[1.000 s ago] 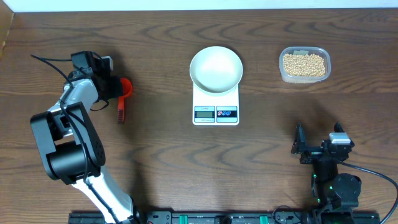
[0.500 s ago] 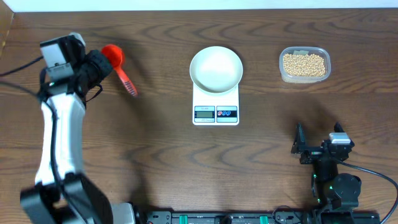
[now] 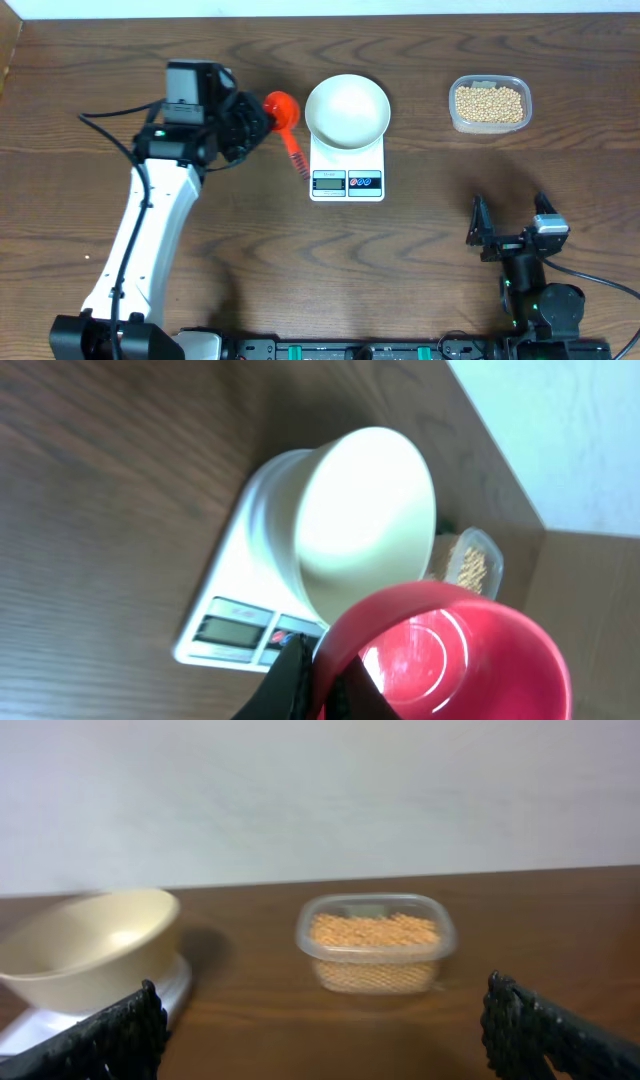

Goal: Scoop item into bowl and weigh 50g on scale
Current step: 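Lift the red scoop with the left gripper toward the scale, then grasp the red scoop handle with the right gripper from the left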

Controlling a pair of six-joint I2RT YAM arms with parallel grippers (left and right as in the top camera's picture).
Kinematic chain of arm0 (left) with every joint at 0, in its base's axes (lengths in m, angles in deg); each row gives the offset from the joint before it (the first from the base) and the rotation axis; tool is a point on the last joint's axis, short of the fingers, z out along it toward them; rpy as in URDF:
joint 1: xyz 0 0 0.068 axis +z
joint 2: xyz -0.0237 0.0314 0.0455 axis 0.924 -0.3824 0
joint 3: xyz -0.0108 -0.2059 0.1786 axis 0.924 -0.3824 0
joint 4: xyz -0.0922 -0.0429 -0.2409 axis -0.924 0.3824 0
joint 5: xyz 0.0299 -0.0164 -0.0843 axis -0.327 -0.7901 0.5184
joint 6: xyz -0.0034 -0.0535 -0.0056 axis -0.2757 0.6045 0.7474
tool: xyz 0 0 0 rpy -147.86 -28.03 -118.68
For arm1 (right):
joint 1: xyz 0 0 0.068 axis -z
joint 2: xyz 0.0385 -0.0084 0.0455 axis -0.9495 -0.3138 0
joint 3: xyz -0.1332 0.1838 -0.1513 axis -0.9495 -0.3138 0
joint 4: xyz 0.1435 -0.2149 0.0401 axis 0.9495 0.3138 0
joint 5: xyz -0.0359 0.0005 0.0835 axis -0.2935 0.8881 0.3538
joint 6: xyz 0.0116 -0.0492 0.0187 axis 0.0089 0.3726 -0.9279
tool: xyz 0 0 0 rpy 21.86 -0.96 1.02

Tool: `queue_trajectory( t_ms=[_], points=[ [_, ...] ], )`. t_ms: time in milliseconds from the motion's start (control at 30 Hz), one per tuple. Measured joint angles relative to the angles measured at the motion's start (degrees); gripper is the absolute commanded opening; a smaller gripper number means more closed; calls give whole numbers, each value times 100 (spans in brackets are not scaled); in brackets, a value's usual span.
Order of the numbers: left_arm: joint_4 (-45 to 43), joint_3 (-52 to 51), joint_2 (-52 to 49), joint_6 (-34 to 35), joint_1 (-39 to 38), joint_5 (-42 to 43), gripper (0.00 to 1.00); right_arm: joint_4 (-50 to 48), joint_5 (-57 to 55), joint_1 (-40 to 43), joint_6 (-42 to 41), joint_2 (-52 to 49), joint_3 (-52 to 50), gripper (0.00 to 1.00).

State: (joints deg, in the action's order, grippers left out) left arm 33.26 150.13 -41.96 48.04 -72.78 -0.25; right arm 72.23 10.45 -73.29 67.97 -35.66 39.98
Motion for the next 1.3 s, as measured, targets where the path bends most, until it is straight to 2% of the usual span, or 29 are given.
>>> queue_trajectory(
  t_ms=[133, 200, 233, 333, 400, 667, 833, 1033, 1133, 1167, 1233, 1300],
  points=[
    [-184, 0, 0, 826, -426, -420, 7, -636, 474, 0, -350, -33, 17, 99],
    [-295, 0, 0, 1281, -557, -634, 7, -654, 756, 0, -538, -249, 133, 99],
    [-348, 0, -2, 1674, -643, -804, 7, -651, 916, 0, -623, -479, 256, 99],
    [-398, 0, -2, 2223, -732, -1093, 7, -625, 1272, 0, -710, -1215, 719, 99],
    [-402, 0, -2, 2562, -774, -1298, 7, -629, 1762, 0, -761, -2225, 1482, 99],
    [-404, 0, -76, 3456, -804, -1762, 7, -634, 3834, -2, -1180, -5261, 3624, 99],
    [-404, 0, -122, 3956, -804, -1847, 7, -658, 4697, -225, -1661, -6570, 4393, 99],
    [-400, 0, -367, 4223, -852, -1867, 7, -1080, 5001, -951, -2031, -7320, 4553, 99],
    [-389, 0, -468, 4245, -979, -1869, 7, -1106, 5001, -1012, -2081, -7399, 4553, 99],
    [-387, 0, -476, 4247, -1021, -1869, 7, -1108, 4992, -1012, -2138, -7425, 4553, 96],
    [-387, 0, -490, 4247, -1165, -1869, 7, -1108, 4986, -1012, -2232, -7477, 4553, 82],
    [-387, 0, -490, 4341, -1307, -1869, 7, -1108, 4957, -1040, -2343, -7538, 4555, 76]
  ],
)
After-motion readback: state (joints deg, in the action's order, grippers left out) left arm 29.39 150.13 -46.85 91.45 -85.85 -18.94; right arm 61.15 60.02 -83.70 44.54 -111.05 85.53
